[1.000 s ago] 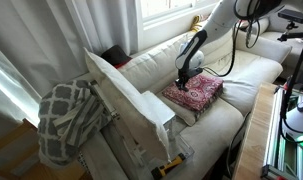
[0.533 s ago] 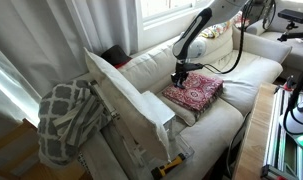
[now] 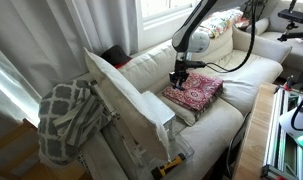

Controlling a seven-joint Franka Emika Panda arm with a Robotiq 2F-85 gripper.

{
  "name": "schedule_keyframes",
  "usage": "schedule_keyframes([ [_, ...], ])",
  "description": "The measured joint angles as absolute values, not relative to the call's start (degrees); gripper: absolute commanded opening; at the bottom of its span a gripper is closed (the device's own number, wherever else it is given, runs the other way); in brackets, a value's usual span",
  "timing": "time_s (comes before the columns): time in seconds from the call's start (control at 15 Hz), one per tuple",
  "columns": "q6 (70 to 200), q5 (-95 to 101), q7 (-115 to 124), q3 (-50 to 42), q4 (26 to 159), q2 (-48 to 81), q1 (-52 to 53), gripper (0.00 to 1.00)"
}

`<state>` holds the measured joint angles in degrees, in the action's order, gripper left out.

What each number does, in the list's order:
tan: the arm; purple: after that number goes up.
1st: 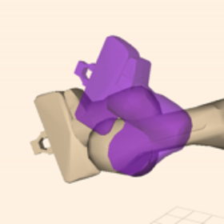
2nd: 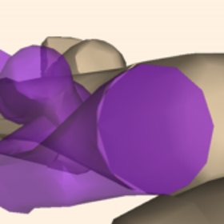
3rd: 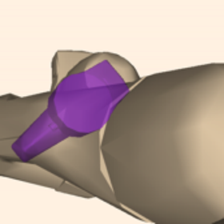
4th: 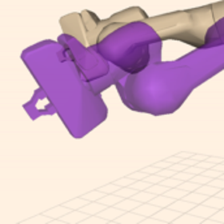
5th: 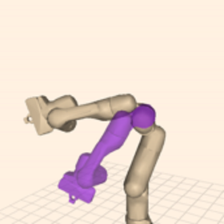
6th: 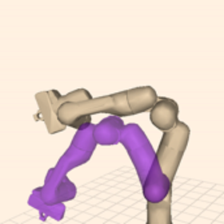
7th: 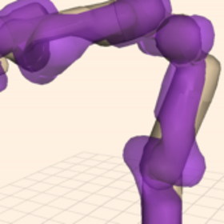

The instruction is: Put the black remote on the chair, then cover it with a pillow

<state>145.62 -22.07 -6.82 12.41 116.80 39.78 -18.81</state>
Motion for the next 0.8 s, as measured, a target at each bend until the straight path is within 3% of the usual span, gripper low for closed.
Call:
schedule_keyframes([
  [0.2,145.62,-22.19,-6.92,12.43,117.51,39.14,-18.87,0.43],
  [0.27,145.62,-22.2,-6.94,12.42,117.53,39.14,-18.88,0.18],
  [0.8,148.39,-23.27,-8.35,14.82,118.64,36.72,-13.52,0.18],
])
